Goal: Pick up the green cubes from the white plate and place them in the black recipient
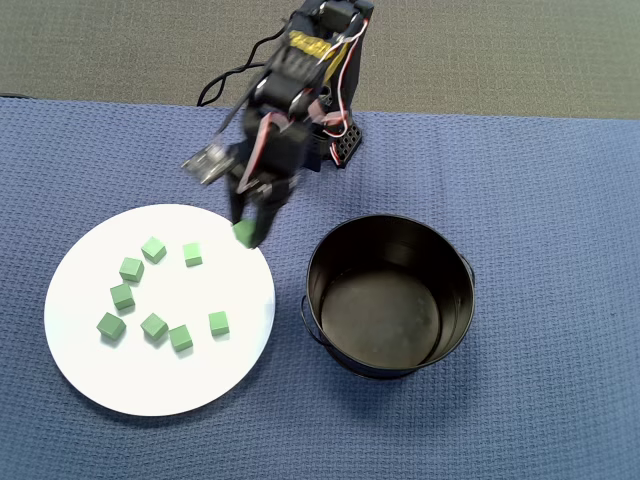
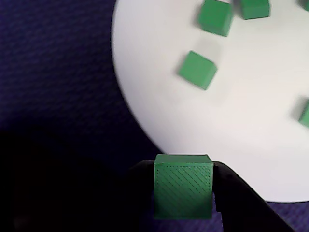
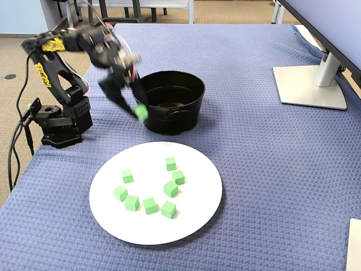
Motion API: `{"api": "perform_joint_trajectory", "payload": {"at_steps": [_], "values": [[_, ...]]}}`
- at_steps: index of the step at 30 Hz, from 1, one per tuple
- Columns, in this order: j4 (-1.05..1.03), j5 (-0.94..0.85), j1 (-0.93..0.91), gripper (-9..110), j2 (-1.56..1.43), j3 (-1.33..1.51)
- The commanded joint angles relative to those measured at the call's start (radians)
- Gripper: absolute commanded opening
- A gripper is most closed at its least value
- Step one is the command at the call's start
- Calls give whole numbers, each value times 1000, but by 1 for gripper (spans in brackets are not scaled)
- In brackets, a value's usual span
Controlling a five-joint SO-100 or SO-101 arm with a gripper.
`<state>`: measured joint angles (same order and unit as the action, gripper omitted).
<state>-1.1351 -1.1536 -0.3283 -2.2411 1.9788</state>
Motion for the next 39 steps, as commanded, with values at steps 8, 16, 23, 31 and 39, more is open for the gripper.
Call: {"api": "perform_joint_trajectory", "payload": {"at_steps": [8, 16, 23, 31, 39], "values": [[117, 431, 471, 19, -32, 23], [54, 344, 497, 42, 0, -20], [104, 163, 144, 2, -9, -26], [281, 374, -161, 0, 411, -218], [133, 534, -176, 22, 733, -477]]}}
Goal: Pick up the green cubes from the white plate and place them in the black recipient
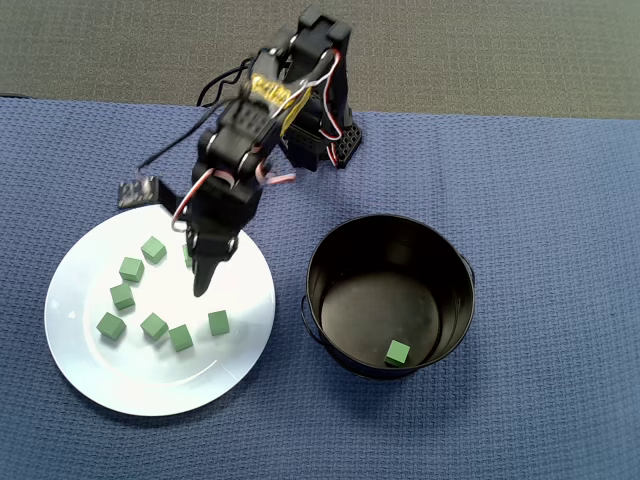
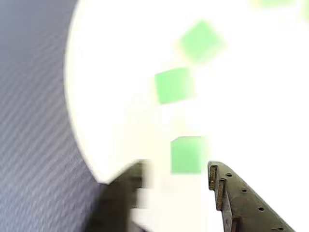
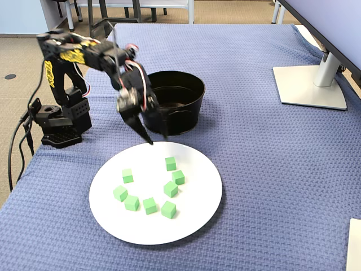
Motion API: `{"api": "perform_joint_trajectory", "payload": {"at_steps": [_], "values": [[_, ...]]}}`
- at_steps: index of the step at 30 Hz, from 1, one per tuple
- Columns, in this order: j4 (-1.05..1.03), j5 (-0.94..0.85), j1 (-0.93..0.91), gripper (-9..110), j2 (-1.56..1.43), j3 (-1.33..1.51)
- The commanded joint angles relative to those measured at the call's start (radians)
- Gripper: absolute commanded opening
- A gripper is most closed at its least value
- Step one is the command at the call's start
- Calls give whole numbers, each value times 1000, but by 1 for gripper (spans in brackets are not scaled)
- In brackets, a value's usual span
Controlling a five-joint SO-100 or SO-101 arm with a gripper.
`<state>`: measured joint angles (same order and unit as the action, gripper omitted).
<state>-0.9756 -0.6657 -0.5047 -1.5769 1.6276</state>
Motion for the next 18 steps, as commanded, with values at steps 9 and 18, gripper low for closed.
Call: {"api": "perform_joint_trajectory", "payload": {"at_steps": [9, 18], "values": [[-54, 81, 64, 32, 272, -239], [-84, 72, 94, 30, 377, -275]]}}
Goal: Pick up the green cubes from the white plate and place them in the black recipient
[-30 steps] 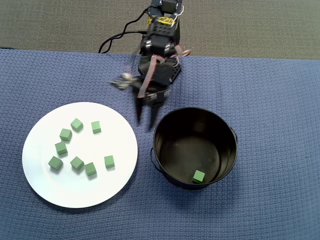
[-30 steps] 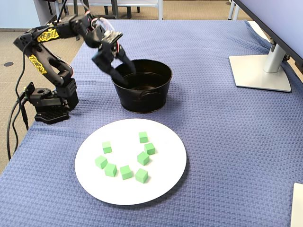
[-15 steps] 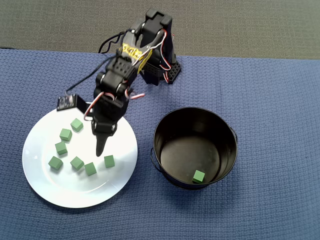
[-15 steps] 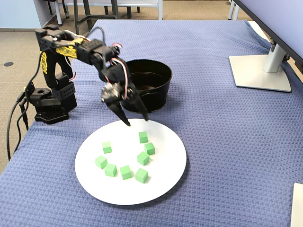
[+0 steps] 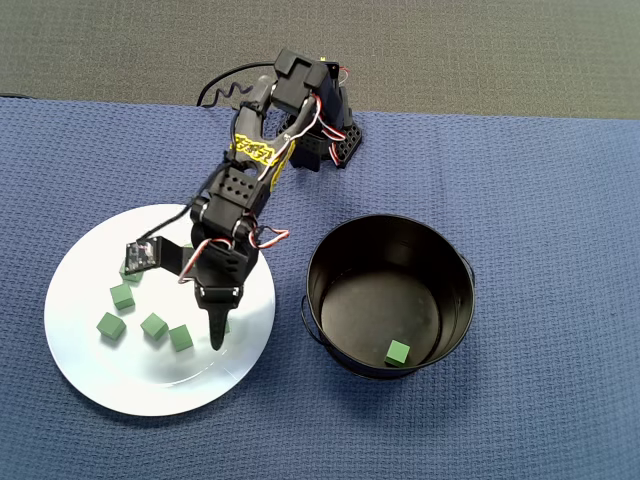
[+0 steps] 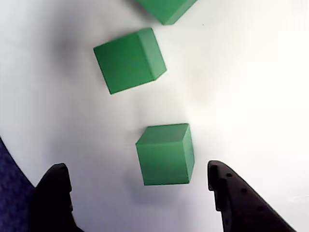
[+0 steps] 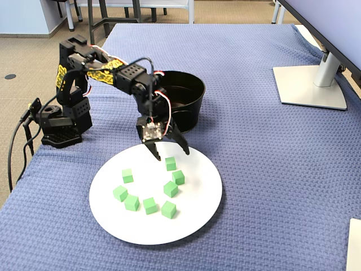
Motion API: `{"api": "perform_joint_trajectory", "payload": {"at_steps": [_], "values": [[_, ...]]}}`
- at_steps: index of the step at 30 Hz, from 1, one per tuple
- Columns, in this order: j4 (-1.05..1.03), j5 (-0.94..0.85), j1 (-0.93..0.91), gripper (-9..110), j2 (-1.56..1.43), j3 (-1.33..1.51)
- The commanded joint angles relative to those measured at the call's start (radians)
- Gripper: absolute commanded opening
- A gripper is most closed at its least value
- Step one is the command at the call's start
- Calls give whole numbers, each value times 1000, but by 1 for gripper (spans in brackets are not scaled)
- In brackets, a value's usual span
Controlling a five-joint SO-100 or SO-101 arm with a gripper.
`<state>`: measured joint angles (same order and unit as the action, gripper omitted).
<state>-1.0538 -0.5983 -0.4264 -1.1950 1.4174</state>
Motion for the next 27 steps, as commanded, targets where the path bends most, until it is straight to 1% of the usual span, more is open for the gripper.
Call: {"api": "perform_joint_trajectory", "payload": {"at_steps": [1, 12, 18, 25, 27], "values": [[-6, 2, 15, 30, -3, -64], [11, -29, -3, 25, 60, -101], [9, -41, -3, 18, 112, -138], [15, -87, -2, 16, 129, -135], [15, -91, -2, 13, 127, -130]]}}
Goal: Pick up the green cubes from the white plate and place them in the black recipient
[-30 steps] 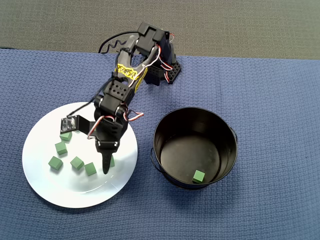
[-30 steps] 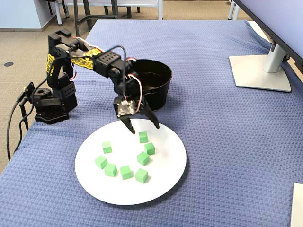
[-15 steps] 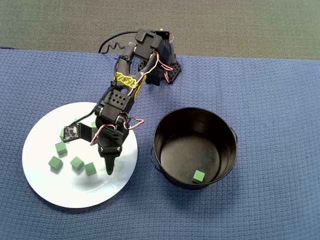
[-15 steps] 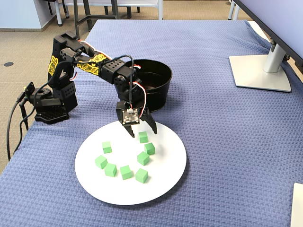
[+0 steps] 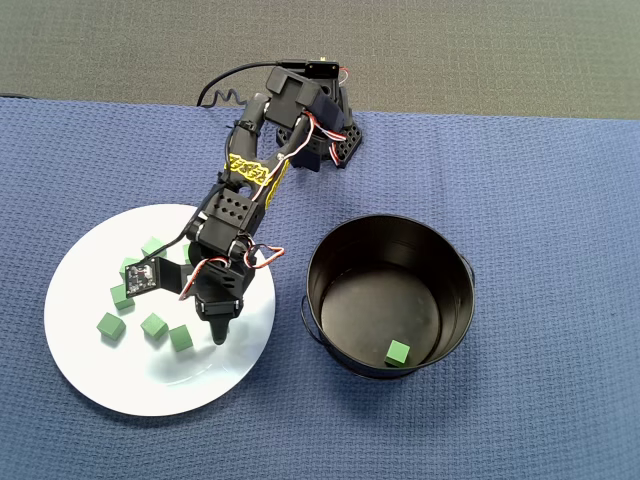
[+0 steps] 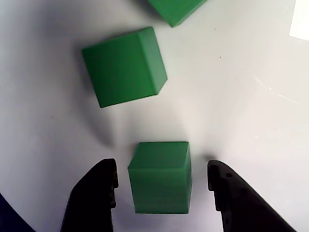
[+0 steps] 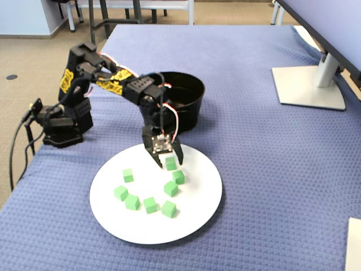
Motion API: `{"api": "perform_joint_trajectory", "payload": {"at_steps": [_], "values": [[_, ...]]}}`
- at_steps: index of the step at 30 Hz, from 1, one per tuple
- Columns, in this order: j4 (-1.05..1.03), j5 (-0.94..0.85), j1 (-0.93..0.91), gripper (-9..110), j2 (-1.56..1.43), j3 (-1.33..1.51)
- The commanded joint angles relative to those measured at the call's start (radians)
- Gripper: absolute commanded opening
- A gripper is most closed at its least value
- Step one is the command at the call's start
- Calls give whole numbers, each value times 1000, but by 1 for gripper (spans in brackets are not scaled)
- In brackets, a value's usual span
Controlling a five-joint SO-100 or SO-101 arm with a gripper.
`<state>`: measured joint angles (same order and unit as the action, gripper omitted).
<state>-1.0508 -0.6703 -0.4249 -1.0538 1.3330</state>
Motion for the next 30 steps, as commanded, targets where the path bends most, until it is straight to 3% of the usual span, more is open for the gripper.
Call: {"api": "perform_joint_trajectory", "payload": {"at_steps": [1, 4, 8, 11, 16, 20, 25, 29, 30], "values": [[15, -18, -3, 11, -15, -43], [23, -21, -3, 1, -34, -25], [44, 11, -12, 0, -175, 52], [46, 46, -26, 0, -446, 175], [-118, 150, -3, 0, -939, 256], [-235, 253, 163, 0, -1244, 276], [-256, 397, 511, 0, -1184, 291], [-140, 472, 594, 0, -1003, 347], [-89, 471, 601, 5, -957, 362]]}}
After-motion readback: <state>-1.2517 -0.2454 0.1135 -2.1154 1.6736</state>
